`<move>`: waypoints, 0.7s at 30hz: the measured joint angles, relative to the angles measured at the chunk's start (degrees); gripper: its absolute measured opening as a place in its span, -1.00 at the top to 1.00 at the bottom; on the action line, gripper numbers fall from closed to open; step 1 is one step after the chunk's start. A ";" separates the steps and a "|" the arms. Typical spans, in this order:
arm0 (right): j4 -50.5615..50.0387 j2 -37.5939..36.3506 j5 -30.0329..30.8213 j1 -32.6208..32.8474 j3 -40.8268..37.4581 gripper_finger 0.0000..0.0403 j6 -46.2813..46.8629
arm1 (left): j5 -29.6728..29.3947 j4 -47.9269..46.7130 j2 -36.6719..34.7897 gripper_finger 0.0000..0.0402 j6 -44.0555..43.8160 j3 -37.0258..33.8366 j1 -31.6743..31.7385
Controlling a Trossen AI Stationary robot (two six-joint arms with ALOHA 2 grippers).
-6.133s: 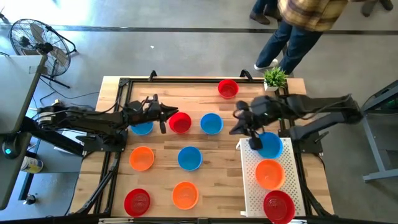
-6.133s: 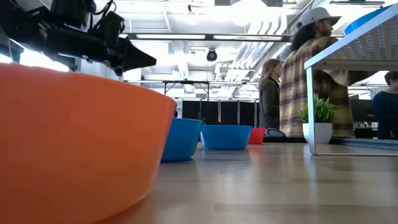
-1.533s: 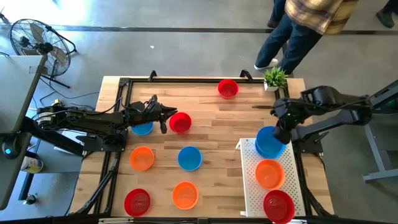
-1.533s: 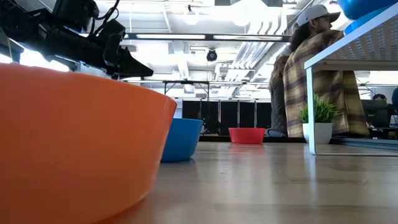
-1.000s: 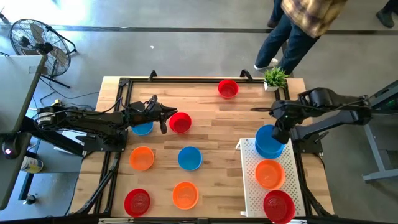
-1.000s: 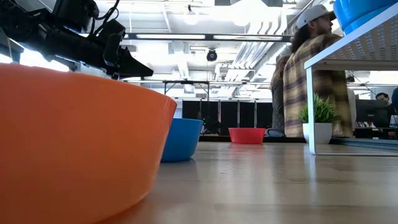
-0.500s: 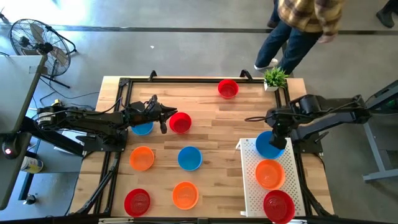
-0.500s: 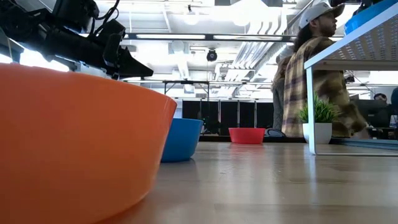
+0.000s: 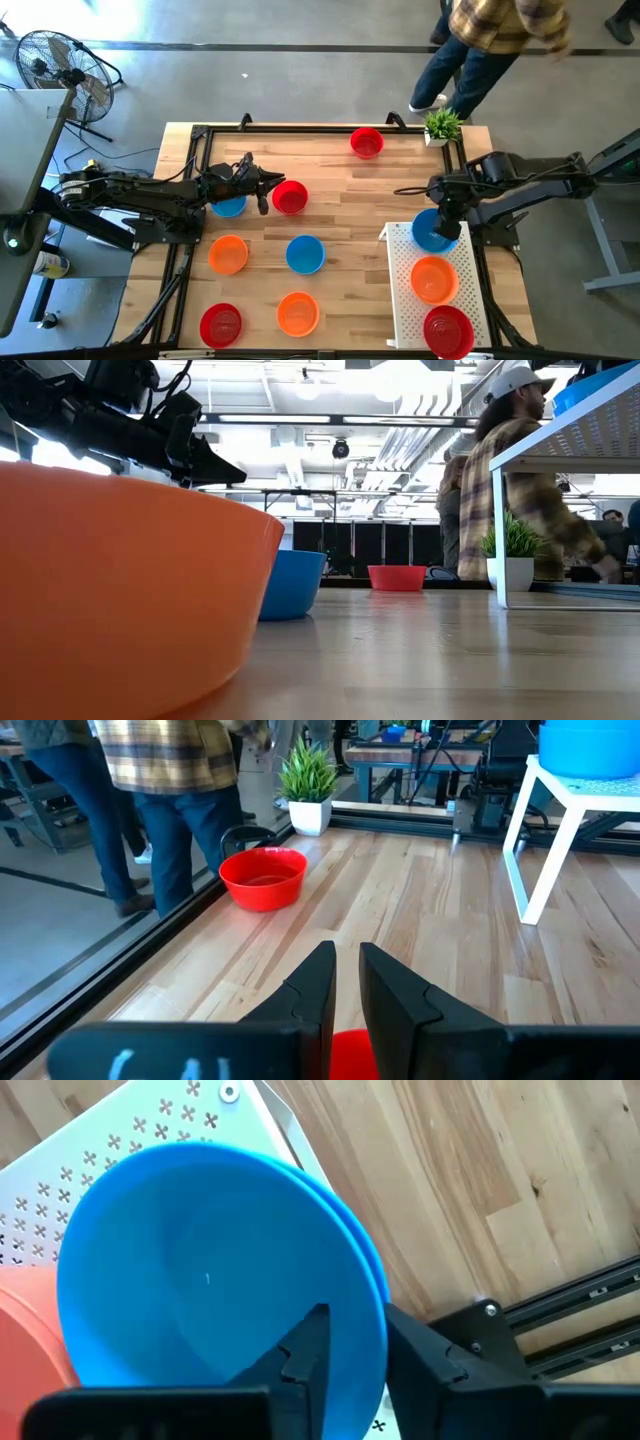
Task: Pick & Place Mini bowls
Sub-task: Stack the blue bowl on top of the other blue bowl on the shelf
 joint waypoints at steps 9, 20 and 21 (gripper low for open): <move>0.10 0.00 -2.87 0.00 0.00 0.56 0.06 | 0.00 0.00 0.01 0.77 0.00 0.00 0.00; 0.42 0.00 -3.50 0.00 0.00 0.50 1.14 | 0.00 0.00 0.00 0.77 0.01 0.02 0.00; 0.42 0.00 -3.43 0.00 0.02 0.47 1.18 | 0.00 0.00 0.01 0.77 0.01 0.02 0.00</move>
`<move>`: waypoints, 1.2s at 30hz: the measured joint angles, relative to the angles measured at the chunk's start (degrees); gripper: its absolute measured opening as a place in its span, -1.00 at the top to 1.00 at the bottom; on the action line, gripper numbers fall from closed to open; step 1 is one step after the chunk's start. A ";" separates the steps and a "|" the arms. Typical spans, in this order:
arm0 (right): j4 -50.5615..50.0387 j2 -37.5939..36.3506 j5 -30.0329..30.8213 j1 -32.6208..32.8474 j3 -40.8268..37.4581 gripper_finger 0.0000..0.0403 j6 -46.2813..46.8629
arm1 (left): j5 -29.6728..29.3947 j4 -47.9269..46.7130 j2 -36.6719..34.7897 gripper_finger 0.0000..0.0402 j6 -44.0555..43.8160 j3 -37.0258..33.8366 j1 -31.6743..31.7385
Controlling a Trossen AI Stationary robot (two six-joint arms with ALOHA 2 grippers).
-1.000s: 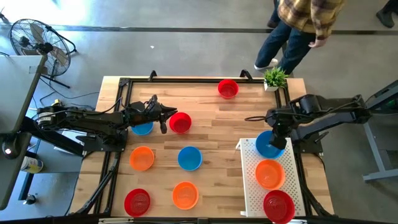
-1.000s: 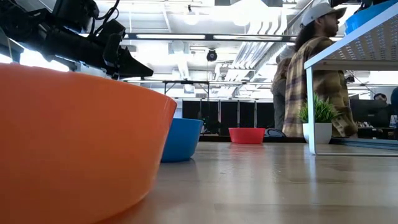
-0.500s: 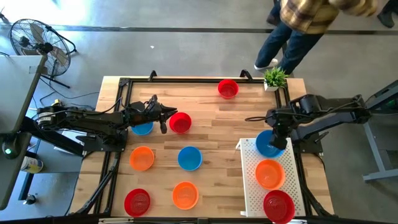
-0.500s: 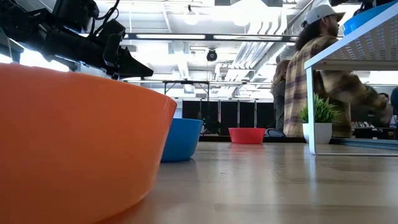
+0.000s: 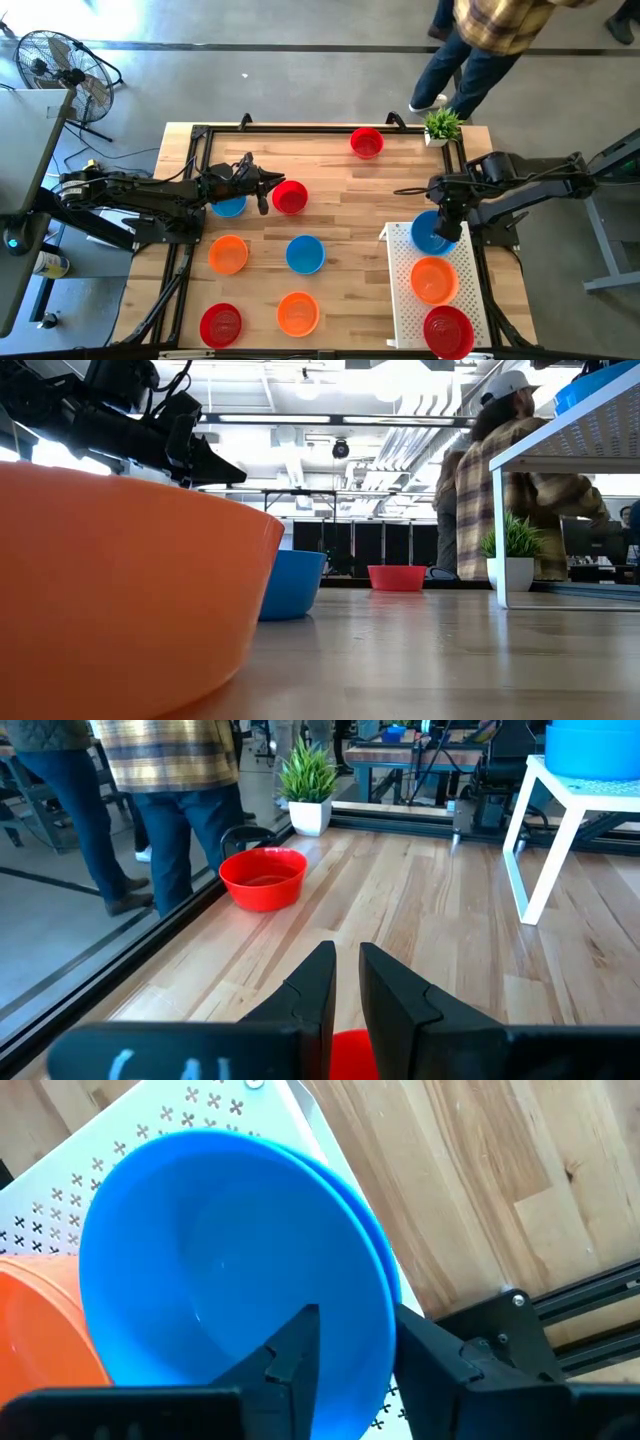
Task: Pick & Place Mini bowls
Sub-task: Stack the blue bowl on top of the other blue bowl on the shelf, then stack the red bowl on top of the other red bowl on the shelf
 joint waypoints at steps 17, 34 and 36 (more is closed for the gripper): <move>-0.55 0.31 2.31 -0.04 4.57 0.42 1.32 | 0.00 0.00 -0.01 0.77 0.00 0.00 0.00; 11.24 1.90 4.39 -1.43 3.72 0.96 -14.71 | 0.02 0.04 0.00 0.77 0.00 0.00 0.00; 15.99 1.90 4.26 -2.45 3.72 0.99 -19.05 | 0.02 0.04 -0.01 0.77 -0.14 0.00 0.00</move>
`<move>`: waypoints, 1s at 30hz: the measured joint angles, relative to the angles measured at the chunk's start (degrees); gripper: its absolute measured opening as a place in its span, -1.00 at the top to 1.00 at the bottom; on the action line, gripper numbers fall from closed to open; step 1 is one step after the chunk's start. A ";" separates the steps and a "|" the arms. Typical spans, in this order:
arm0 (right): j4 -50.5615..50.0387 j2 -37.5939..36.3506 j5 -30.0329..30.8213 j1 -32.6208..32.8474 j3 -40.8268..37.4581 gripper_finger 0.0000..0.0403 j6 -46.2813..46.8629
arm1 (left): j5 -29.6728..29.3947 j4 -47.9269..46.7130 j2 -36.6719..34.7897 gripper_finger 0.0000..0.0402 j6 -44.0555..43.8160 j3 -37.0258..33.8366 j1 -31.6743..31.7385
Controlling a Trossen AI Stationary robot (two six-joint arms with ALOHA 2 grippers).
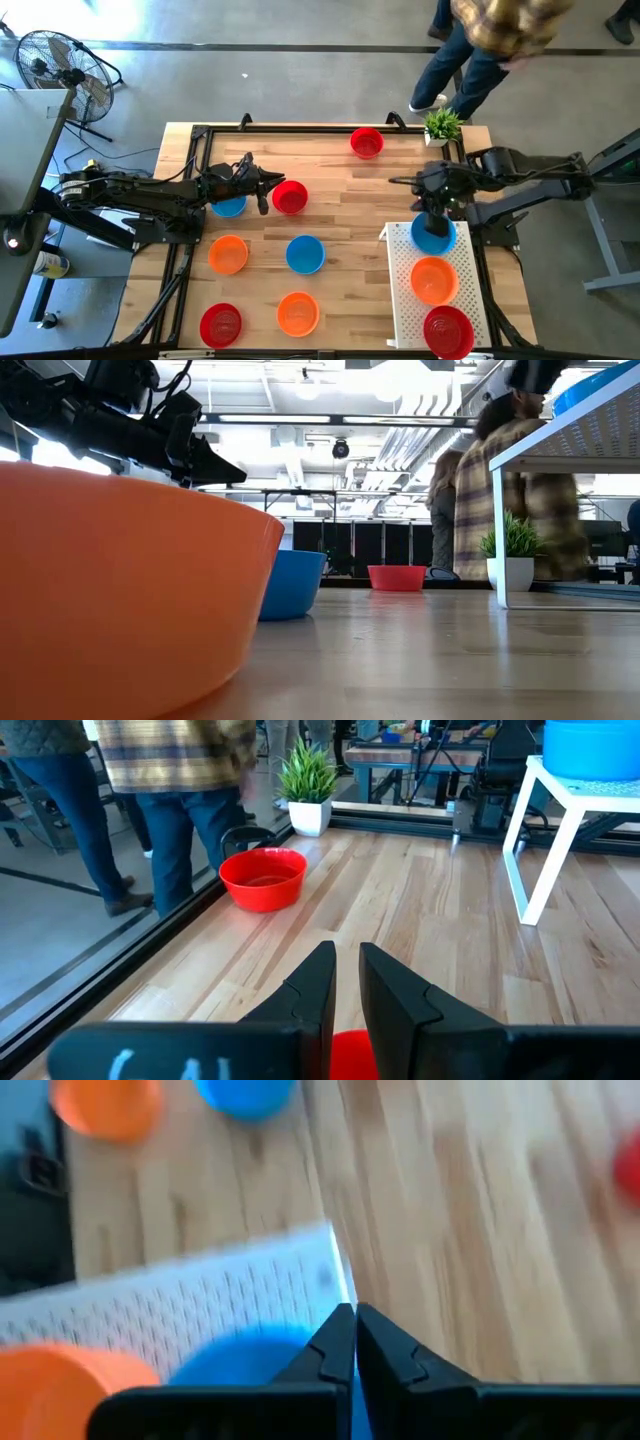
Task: Pick & Place Mini bowls
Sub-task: Stack the red bowl on top of the other red bowl on the shelf
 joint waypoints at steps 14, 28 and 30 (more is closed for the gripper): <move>23.58 4.95 -11.87 -12.54 0.00 0.99 -24.13 | 1.57 -0.36 0.01 0.77 -1.15 0.00 -0.02; 54.77 13.67 -27.11 -22.17 -15.67 1.00 -29.58 | 1.40 -1.76 0.00 0.77 -3.85 0.00 -0.02; 58.82 12.99 -27.00 -22.81 -19.00 1.00 -28.50 | 1.38 -2.07 0.00 0.77 -3.95 0.00 -0.02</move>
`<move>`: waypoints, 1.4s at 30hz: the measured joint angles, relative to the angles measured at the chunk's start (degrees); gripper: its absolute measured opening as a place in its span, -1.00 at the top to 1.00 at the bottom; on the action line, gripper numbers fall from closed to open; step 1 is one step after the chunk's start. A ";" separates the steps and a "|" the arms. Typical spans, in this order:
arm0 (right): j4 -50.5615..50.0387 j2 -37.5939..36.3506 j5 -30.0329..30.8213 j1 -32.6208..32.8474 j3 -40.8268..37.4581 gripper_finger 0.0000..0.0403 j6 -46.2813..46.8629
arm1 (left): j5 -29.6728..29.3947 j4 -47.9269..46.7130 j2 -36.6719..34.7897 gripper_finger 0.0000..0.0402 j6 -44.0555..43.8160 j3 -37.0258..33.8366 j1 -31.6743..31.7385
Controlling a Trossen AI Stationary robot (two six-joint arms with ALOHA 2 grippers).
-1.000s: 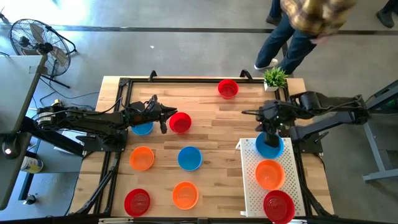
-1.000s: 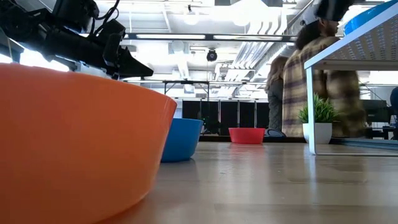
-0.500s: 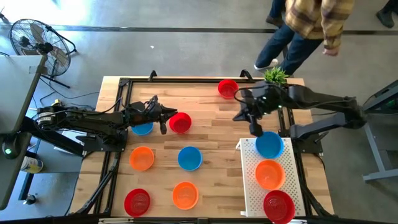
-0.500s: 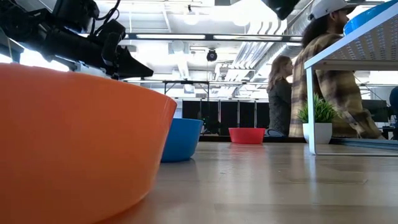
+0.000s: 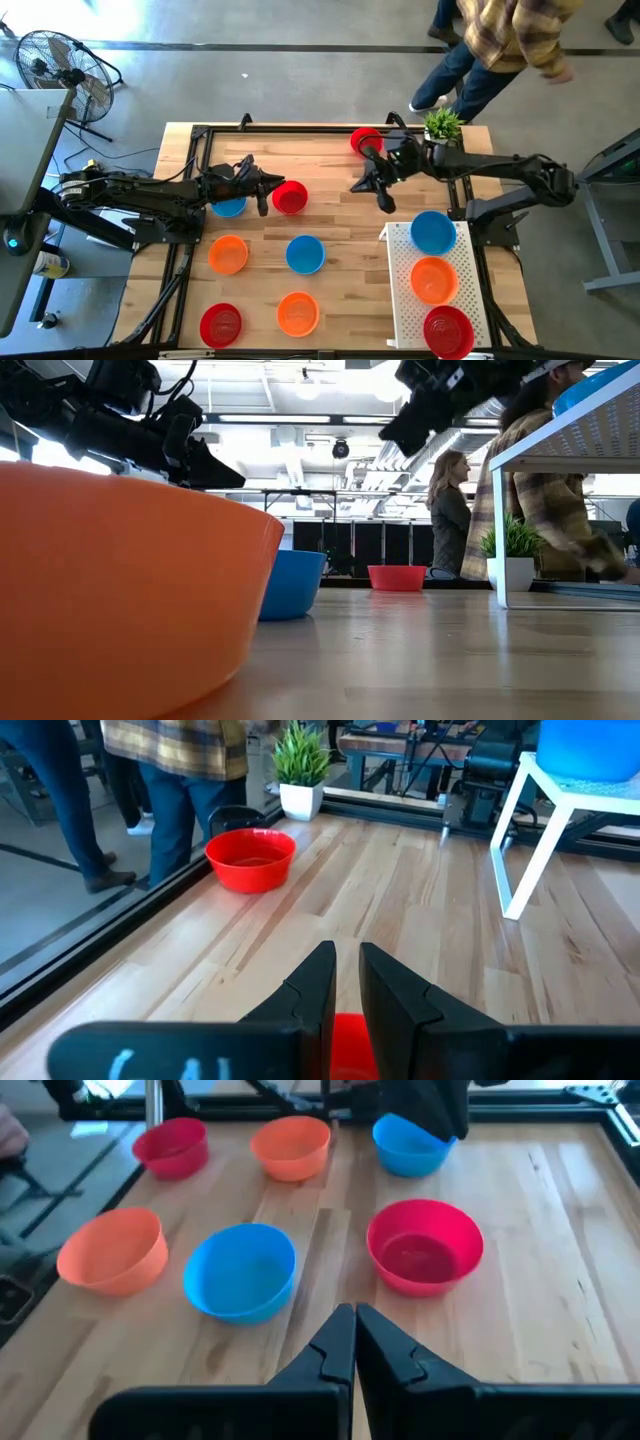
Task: Pick & Place Mini bowls
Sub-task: Stack the red bowl on top of the other red bowl on the shelf
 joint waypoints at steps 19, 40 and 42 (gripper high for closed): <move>-0.43 -1.00 24.00 -2.11 -4.25 0.76 15.20 | -1.80 -0.66 0.00 0.77 -4.40 0.00 0.02; -3.63 16.23 65.22 -7.93 -4.25 0.03 57.33 | -0.24 -1.11 0.00 0.77 -4.07 0.02 0.02; -2.00 18.11 64.18 -9.01 -4.25 0.03 58.36 | 0.08 -1.24 0.00 0.77 -4.08 0.02 0.02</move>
